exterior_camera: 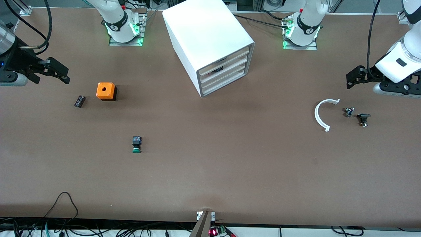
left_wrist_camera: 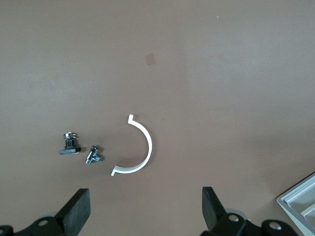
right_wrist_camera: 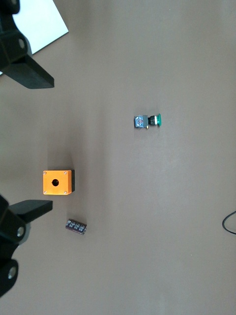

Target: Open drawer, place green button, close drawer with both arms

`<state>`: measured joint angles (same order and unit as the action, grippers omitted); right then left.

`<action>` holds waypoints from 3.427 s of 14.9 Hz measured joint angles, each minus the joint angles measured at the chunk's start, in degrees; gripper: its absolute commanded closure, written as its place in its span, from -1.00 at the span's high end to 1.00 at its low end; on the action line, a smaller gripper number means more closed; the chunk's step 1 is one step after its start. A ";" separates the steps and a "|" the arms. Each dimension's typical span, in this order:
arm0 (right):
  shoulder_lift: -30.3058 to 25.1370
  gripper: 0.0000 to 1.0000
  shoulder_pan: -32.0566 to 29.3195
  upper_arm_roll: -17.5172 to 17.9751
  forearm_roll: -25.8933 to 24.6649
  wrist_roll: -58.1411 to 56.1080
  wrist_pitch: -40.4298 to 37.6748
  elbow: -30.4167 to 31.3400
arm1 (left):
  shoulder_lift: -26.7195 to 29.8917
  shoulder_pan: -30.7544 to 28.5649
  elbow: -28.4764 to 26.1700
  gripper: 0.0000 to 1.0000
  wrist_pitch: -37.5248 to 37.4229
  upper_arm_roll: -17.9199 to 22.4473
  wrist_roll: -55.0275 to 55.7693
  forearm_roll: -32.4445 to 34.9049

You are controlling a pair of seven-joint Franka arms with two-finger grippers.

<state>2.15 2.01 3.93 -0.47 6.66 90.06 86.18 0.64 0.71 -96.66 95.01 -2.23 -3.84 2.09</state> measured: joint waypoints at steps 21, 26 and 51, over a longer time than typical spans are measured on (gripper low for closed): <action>13.68 1.00 3.84 0.29 1.05 -0.11 9.78 0.72 | -0.29 0.93 -0.09 1.00 -15.91 -0.16 -0.60 -6.22; 19.11 1.00 3.99 0.29 1.05 -0.11 22.78 6.72 | -3.03 1.15 -1.50 0.99 -19.83 -0.28 -3.64 -19.68; 36.73 0.45 5.71 2.03 1.06 -0.64 46.63 12.99 | -28.39 1.57 -32.21 0.45 5.81 -7.70 -57.21 -75.24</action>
<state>38.88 7.71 5.97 0.58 6.02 136.69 99.17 -27.75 2.28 -128.87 100.82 -9.93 -61.05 -73.15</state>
